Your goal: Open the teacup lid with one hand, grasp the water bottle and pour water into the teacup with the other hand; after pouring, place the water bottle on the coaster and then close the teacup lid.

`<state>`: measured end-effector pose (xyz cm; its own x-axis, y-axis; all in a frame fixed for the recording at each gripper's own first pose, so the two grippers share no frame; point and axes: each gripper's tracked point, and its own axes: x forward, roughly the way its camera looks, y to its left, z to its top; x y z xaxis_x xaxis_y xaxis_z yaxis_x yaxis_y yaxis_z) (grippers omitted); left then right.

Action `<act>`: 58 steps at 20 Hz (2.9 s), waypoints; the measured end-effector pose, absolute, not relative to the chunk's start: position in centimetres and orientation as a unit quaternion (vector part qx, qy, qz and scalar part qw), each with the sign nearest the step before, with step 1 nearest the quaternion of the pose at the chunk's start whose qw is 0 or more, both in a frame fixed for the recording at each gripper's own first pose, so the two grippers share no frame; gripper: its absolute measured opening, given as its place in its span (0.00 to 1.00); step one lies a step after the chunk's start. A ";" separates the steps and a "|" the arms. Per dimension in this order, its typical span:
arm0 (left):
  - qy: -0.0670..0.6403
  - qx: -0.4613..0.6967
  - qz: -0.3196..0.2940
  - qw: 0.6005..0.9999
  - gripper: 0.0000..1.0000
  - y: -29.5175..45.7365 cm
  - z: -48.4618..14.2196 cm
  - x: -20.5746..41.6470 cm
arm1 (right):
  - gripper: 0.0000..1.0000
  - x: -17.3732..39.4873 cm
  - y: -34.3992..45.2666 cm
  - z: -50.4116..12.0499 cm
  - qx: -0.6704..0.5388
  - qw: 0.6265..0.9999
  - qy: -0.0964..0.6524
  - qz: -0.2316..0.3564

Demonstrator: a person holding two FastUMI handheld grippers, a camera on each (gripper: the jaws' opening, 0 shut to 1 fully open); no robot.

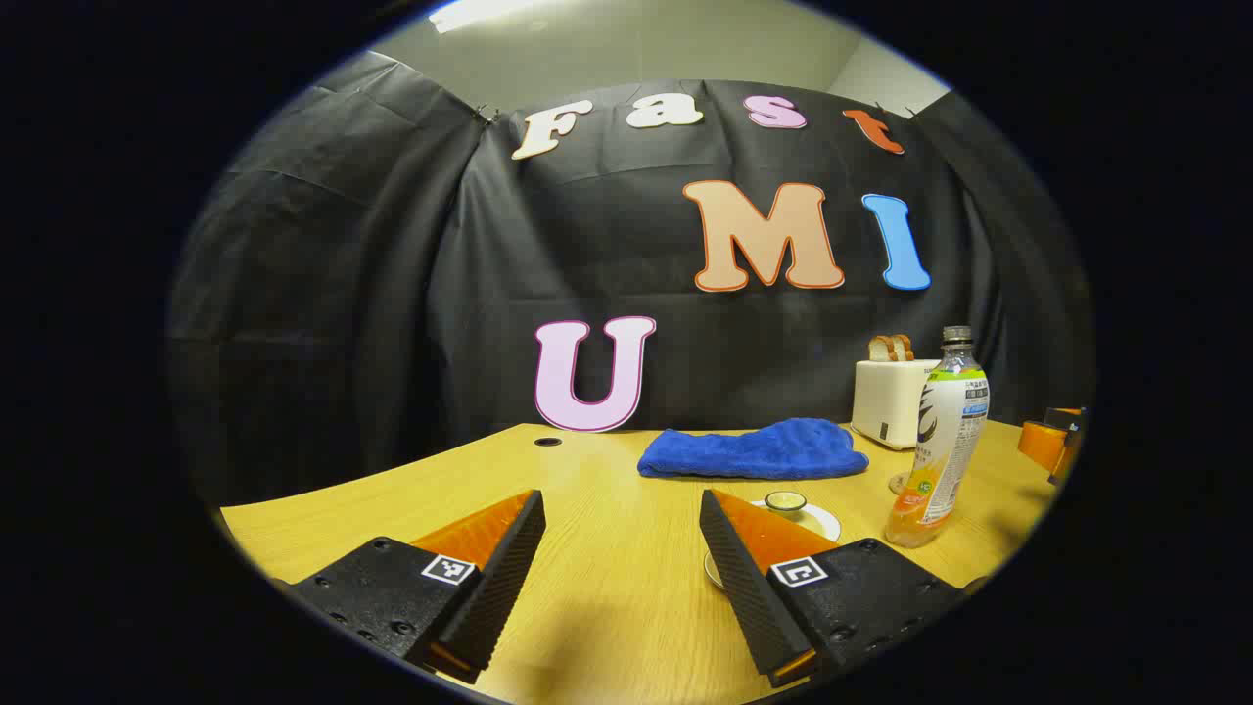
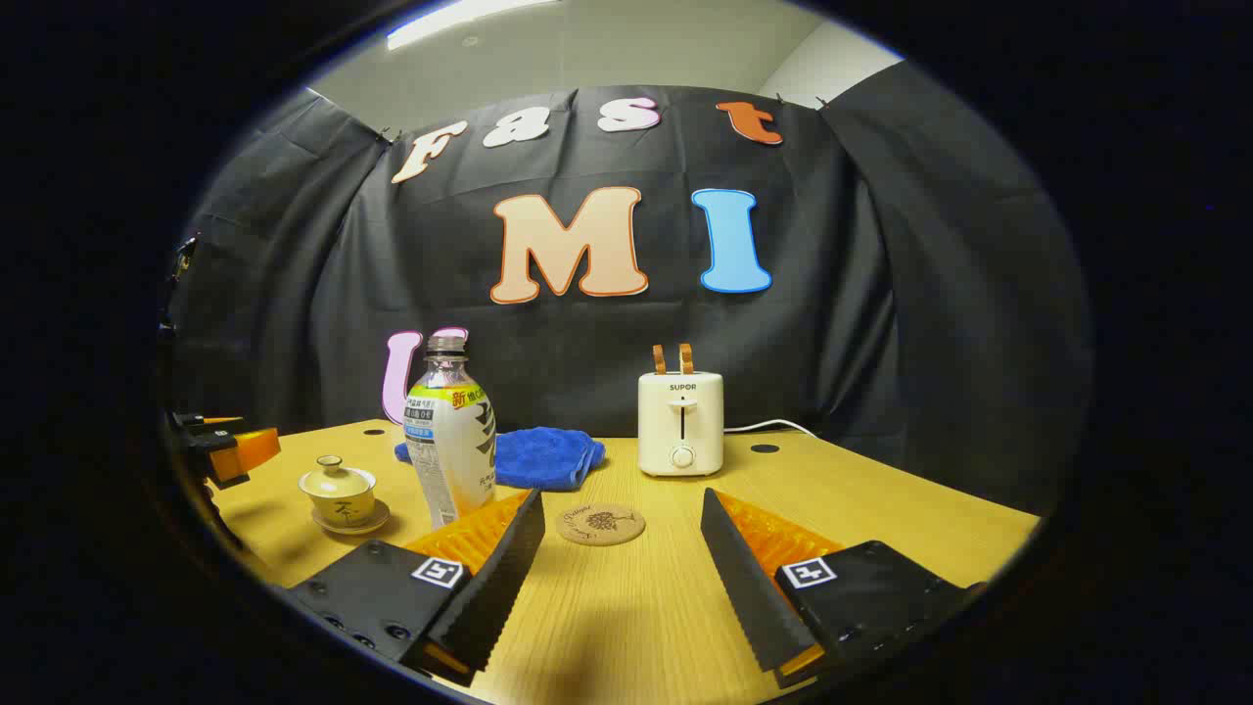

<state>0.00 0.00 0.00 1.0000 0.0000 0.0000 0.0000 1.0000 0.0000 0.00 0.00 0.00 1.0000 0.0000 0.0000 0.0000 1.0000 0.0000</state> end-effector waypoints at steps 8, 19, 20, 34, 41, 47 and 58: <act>0.000 0.000 -0.003 1.000 0.93 -0.1 0.0 0.1 | 1.00 0.0 0.1 0.0 0.000 1.000 0.000 0.002; -0.001 0.000 -0.003 1.000 0.93 -0.2 0.0 0.1 | 1.00 0.1 0.6 -0.1 0.001 1.000 0.000 0.015; -0.002 0.000 -0.003 1.000 0.93 -0.2 -0.1 0.2 | 1.00 0.1 0.6 0.0 0.001 1.000 0.001 0.015; -0.002 -0.001 -0.084 0.996 0.93 -3.7 -0.1 0.8 | 1.00 0.1 0.5 0.0 0.001 1.000 0.000 0.012; -0.004 -0.001 -0.159 0.987 0.93 -6.7 0.0 0.7 | 1.00 0.1 0.5 0.0 0.001 1.000 0.000 0.011; 0.001 -0.002 -0.203 0.979 0.93 -8.6 0.0 1.5 | 1.00 0.1 0.5 0.0 0.001 1.000 0.000 0.011; 0.042 0.014 -0.235 0.971 0.75 -11.3 -1.5 3.6 | 0.99 0.1 0.5 0.1 0.001 1.000 0.000 0.011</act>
<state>3.55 -11.32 -1.45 0.8859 -0.4556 -0.0875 0.4579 0.8890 0.0076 0.05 0.54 0.06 0.9997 0.0228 0.0002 -0.0228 0.9997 0.0023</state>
